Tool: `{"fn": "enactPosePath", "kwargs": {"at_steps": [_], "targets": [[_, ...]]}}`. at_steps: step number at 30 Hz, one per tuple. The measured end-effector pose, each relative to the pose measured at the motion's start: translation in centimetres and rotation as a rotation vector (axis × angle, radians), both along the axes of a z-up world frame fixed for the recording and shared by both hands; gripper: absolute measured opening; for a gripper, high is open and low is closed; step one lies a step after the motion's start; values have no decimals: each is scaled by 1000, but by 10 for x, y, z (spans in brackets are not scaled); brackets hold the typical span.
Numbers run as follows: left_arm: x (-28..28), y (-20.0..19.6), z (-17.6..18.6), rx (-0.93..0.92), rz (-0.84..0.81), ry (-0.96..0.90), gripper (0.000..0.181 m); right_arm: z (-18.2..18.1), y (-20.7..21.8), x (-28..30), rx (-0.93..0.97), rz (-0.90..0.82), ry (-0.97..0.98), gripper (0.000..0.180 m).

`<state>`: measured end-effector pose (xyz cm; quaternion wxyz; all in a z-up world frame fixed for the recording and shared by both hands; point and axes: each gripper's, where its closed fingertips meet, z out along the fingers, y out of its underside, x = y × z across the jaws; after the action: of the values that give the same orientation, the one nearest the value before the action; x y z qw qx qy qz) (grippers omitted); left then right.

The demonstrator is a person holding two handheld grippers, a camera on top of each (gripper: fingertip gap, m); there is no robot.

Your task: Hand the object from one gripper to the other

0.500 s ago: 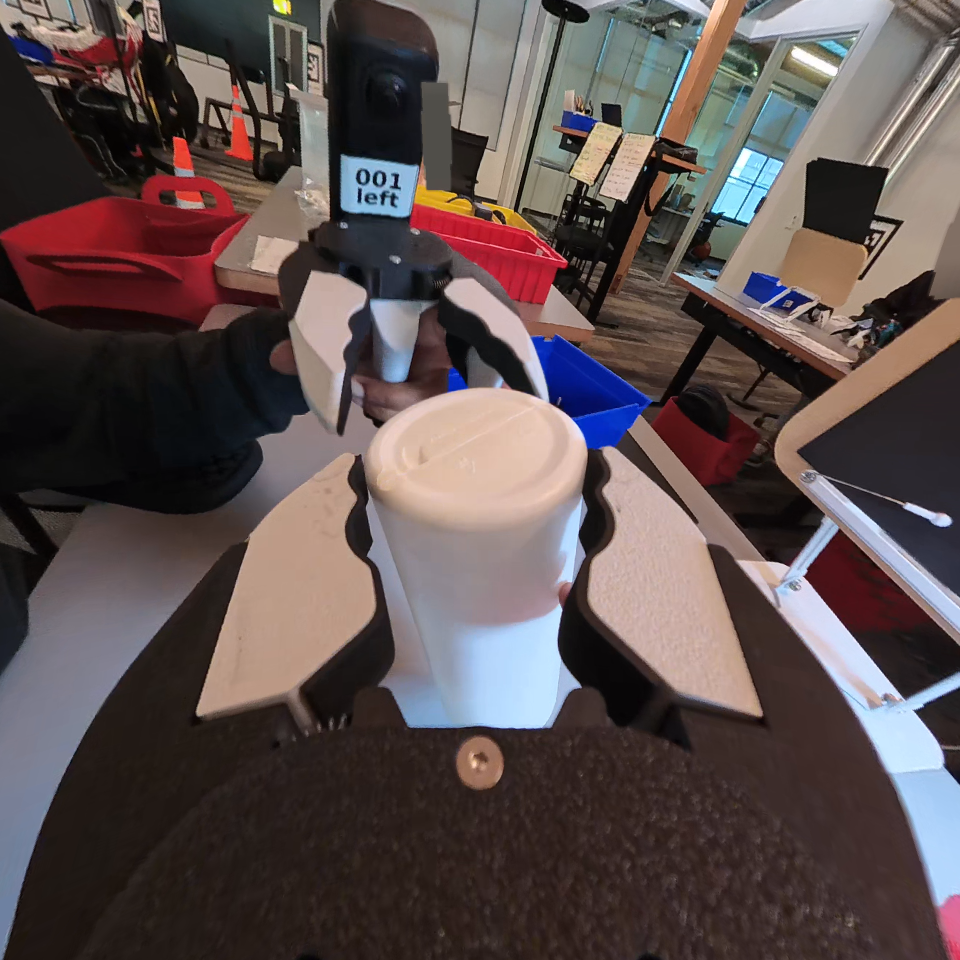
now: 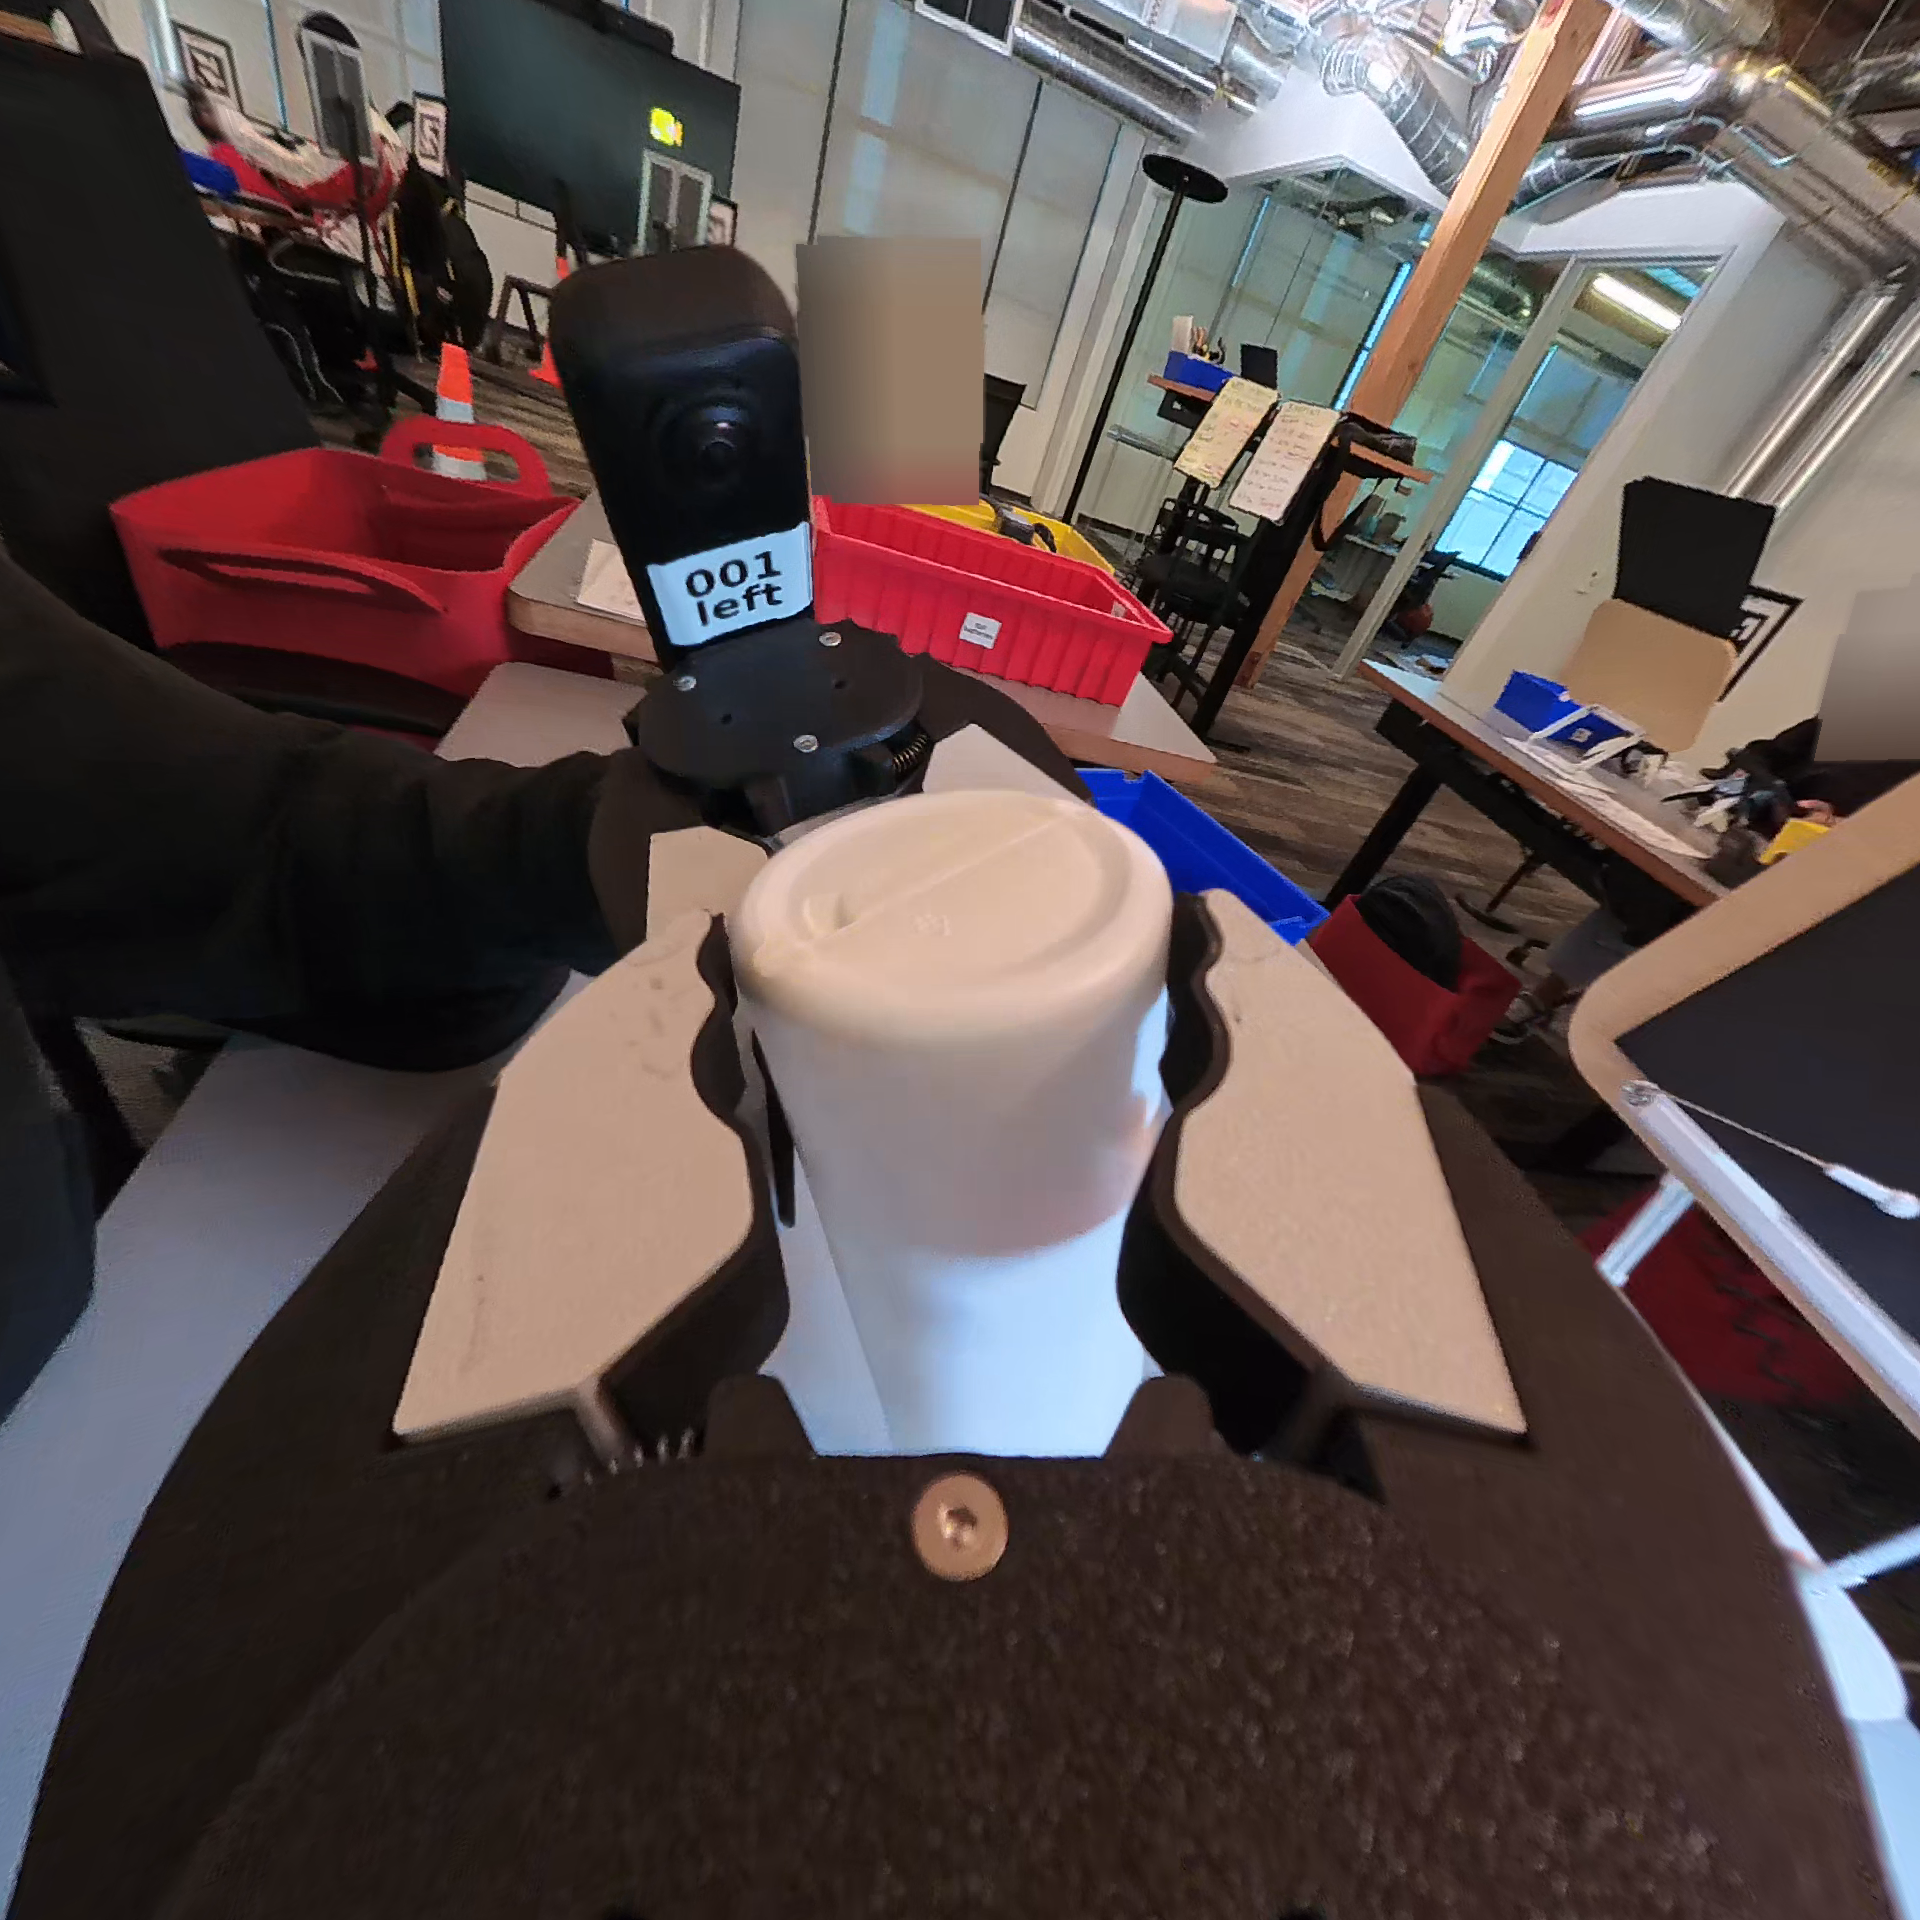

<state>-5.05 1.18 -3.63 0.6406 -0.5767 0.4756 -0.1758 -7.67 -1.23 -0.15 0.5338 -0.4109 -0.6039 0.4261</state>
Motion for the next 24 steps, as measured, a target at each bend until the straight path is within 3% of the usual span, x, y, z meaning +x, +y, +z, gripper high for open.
{"fn": "enactPosePath", "kwargs": {"at_steps": [5, 13, 19, 24], "targets": [[-16, 3, 22, 248, 137, 43, 84, 19, -2, 7, -40, -31, 45, 76], [-40, 24, 22, 705, 463, 429, 83, 14, 23, 6, -296, -147, -8, 82], [-47, 41, 8, 767, 578, 565, 83, -20, 40, -8, -105, -424, -202, 95], [-44, 42, 4, 814, 626, 664, 83, -42, 51, -24, -107, -445, -223, 95]]}}
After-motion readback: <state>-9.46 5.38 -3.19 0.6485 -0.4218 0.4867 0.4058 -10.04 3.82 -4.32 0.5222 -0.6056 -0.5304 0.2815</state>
